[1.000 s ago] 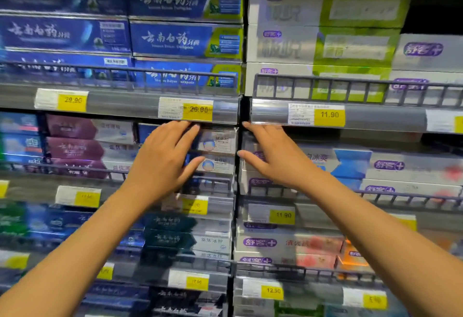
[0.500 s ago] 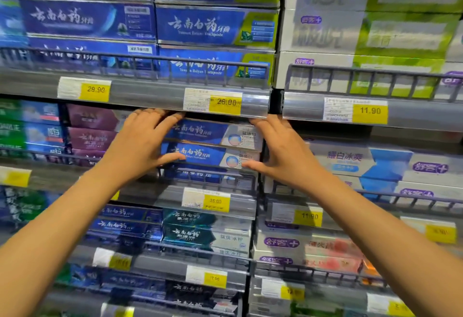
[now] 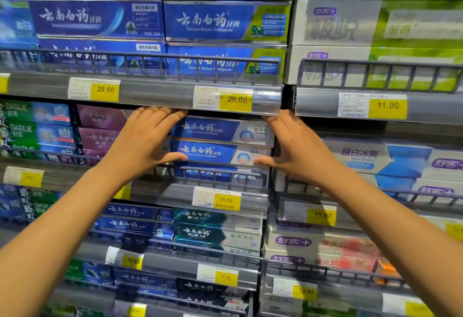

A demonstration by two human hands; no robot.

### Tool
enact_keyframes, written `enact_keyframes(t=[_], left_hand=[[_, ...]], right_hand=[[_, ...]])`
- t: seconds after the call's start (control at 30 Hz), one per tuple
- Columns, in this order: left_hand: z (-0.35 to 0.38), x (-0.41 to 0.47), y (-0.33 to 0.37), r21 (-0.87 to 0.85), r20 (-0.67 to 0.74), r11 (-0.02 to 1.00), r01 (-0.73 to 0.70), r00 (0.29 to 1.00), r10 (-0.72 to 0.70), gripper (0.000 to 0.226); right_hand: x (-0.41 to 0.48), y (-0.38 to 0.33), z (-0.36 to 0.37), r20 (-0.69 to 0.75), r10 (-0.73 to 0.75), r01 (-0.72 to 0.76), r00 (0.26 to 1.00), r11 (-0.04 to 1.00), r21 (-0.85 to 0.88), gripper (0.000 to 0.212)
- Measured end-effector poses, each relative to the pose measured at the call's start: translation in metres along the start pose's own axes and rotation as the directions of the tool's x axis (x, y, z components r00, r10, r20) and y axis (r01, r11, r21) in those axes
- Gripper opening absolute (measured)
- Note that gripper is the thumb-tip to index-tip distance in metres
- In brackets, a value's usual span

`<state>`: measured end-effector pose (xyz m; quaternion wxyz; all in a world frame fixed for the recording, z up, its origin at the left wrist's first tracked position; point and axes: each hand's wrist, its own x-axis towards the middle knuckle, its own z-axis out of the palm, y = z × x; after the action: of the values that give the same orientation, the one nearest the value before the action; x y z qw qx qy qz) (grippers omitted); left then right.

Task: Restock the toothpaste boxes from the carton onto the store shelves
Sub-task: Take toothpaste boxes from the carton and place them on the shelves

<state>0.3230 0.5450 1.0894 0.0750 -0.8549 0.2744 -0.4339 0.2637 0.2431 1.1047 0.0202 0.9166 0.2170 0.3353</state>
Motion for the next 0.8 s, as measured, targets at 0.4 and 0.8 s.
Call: enact_keyframes(t=[0.4,0.8], left_hand=[[0.006,0.001,-0.008,0.024,-0.084,0.998,-0.064,0.994,0.065,0.089],[0.011,0.001,-0.011,0.001,-0.108,0.998,-0.070,0.992,0.070,0.089]], right_hand=[[0.002,0.006,-0.006,0.057,-0.016,0.021,0.998,0.997,-0.077,0.089],[0.004,0.008,-0.006,0.084,0.000,0.009,0.996,0.995,-0.101,0.088]])
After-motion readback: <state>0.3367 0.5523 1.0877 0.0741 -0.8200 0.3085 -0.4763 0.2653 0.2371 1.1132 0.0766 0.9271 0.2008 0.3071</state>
